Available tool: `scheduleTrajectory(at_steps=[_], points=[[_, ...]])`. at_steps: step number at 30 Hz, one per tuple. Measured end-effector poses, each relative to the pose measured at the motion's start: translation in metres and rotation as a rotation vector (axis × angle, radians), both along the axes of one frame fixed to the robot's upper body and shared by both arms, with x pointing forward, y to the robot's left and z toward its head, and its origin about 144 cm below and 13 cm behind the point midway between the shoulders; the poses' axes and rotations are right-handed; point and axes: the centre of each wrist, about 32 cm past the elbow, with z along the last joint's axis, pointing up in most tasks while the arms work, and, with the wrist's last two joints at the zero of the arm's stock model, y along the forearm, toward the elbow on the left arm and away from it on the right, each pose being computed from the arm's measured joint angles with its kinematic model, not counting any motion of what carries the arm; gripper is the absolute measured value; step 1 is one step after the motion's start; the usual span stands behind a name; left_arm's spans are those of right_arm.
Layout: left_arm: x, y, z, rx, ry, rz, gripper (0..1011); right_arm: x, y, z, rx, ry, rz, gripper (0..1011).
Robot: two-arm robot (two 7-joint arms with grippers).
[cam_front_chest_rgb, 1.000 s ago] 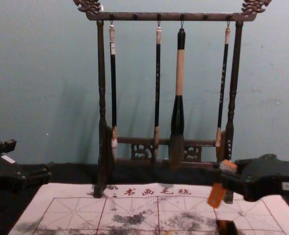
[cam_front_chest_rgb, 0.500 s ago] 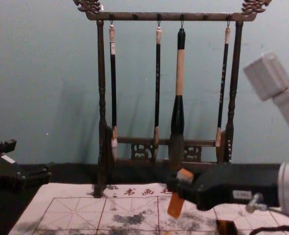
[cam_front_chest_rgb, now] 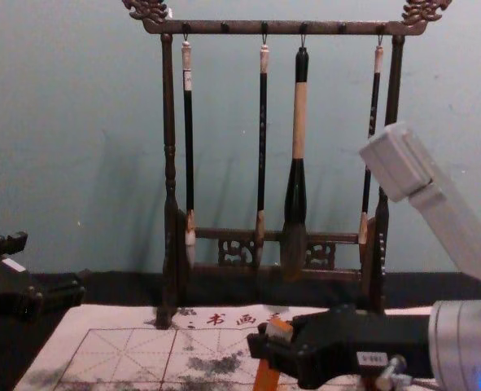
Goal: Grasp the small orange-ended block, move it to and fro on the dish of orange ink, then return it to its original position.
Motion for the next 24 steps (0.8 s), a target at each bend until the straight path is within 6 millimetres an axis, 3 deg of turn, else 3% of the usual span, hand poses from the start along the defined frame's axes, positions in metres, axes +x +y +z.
scheduleTrajectory(at_steps=[24], points=[[0.0, 0.0, 0.0, 0.0, 0.0, 0.0, 1001, -0.0007, 0.0046, -0.0012, -0.044, 0.033, 0.023, 114]])
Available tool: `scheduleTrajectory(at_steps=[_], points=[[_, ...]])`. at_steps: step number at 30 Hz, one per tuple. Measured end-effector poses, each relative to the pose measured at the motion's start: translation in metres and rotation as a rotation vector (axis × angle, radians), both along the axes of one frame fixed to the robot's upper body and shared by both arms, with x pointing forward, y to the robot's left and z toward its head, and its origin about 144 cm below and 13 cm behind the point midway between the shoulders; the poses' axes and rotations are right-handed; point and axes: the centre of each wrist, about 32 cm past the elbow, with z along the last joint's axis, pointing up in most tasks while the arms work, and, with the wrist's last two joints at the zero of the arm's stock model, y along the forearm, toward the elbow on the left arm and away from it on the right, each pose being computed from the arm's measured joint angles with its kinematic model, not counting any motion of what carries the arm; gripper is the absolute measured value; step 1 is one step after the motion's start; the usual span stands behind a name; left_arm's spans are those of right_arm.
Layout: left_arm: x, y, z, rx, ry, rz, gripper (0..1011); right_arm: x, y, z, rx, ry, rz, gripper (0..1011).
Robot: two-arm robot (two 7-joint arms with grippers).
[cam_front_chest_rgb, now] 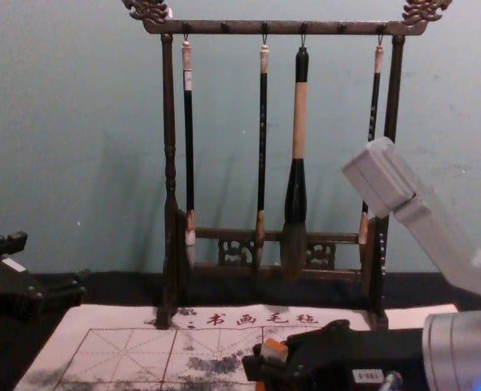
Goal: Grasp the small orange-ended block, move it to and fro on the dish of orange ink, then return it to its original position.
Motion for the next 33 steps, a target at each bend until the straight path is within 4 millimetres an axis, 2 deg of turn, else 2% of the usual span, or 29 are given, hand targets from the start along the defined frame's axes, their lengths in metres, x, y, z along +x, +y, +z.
scheduleTrajectory(at_steps=[20, 33], points=[[0.0, 0.0, 0.0, 0.0, 0.0, 0.0, 1001, 0.0012, 0.001, -0.0014, -0.013, 0.004, -0.001, 114], [0.0, 0.0, 0.0, 0.0, 0.0, 0.0, 1001, 0.0004, -0.0056, -0.0001, -0.024, -0.001, -0.002, 114]])
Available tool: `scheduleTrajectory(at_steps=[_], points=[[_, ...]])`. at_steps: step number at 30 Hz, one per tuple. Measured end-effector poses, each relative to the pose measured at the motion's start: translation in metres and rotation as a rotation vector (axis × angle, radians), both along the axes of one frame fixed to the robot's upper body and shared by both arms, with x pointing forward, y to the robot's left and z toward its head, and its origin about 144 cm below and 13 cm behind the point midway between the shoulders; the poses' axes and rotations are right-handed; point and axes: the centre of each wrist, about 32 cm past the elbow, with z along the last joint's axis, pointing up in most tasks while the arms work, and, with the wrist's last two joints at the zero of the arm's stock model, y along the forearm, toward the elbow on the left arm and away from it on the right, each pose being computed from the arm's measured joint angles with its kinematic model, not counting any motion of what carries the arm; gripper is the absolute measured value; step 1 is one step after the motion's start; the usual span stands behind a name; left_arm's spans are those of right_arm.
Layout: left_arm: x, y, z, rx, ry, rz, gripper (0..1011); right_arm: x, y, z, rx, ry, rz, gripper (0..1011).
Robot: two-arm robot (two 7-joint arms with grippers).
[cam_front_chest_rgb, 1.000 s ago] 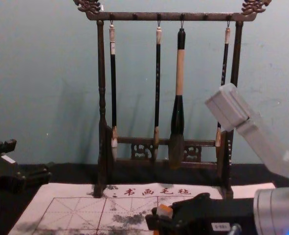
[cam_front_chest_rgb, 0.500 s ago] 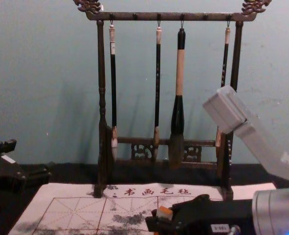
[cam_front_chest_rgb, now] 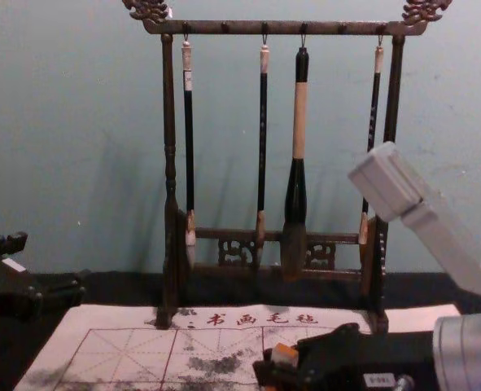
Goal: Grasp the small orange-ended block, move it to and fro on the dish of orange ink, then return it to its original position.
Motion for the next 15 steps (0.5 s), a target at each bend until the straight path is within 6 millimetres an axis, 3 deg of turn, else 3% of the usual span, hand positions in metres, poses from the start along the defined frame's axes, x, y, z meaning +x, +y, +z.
scheduleTrajectory(at_steps=[15], points=[[0.0, 0.0, 0.0, 0.0, 0.0, 0.0, 1001, -0.008, -0.014, 0.002, -0.013, 0.0, 0.004, 114]])
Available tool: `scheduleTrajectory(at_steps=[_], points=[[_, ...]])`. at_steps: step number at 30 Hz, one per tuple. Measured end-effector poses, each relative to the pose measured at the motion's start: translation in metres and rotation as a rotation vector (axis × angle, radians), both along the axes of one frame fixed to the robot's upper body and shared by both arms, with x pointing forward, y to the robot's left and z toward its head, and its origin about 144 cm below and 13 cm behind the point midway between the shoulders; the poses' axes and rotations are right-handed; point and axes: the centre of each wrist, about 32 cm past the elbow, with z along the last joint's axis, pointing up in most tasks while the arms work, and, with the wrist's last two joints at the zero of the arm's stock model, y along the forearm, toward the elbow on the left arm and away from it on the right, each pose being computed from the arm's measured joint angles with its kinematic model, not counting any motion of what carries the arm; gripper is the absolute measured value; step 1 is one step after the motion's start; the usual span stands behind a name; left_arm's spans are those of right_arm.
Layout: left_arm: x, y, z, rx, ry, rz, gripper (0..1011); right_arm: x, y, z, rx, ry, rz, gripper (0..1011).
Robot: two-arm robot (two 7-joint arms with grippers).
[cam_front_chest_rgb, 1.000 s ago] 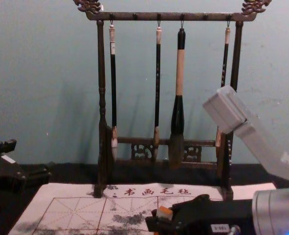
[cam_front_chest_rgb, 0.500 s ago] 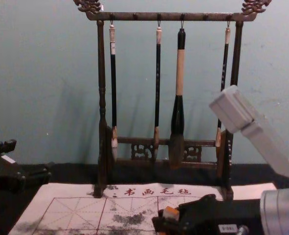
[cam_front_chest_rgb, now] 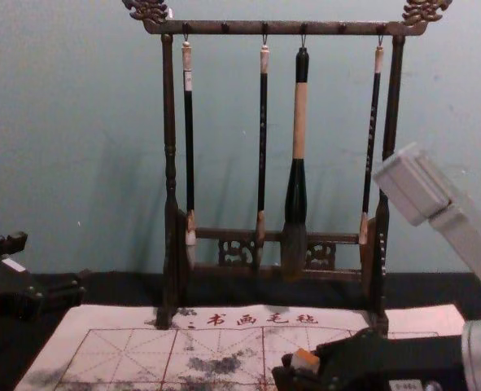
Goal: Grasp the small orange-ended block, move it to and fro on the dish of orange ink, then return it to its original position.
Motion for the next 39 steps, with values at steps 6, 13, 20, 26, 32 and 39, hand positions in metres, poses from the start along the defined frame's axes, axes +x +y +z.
scheduleTrajectory(at_steps=[6, 13, 20, 26, 32, 39], points=[[0.0, 0.0, 0.0, 0.0, 0.0, 0.0, 1001, -0.004, -0.003, 0.0, -0.003, 0.005, 0.013, 114], [0.0, 0.0, 0.0, 0.0, 0.0, 0.0, 1001, -0.006, 0.0, -0.002, 0.003, 0.014, 0.031, 114], [0.0, 0.0, 0.0, 0.0, 0.0, 0.0, 1001, -0.005, 0.007, -0.003, 0.011, 0.021, 0.053, 114], [0.0, 0.0, 0.0, 0.0, 0.0, 0.0, 1001, -0.003, 0.014, -0.004, 0.02, 0.025, 0.066, 114], [0.0, 0.0, 0.0, 0.0, 0.0, 0.0, 1001, 0.002, 0.02, -0.004, 0.026, 0.025, 0.075, 114], [0.0, 0.0, 0.0, 0.0, 0.0, 0.0, 1001, 0.008, 0.024, -0.004, 0.023, 0.019, 0.068, 114]])
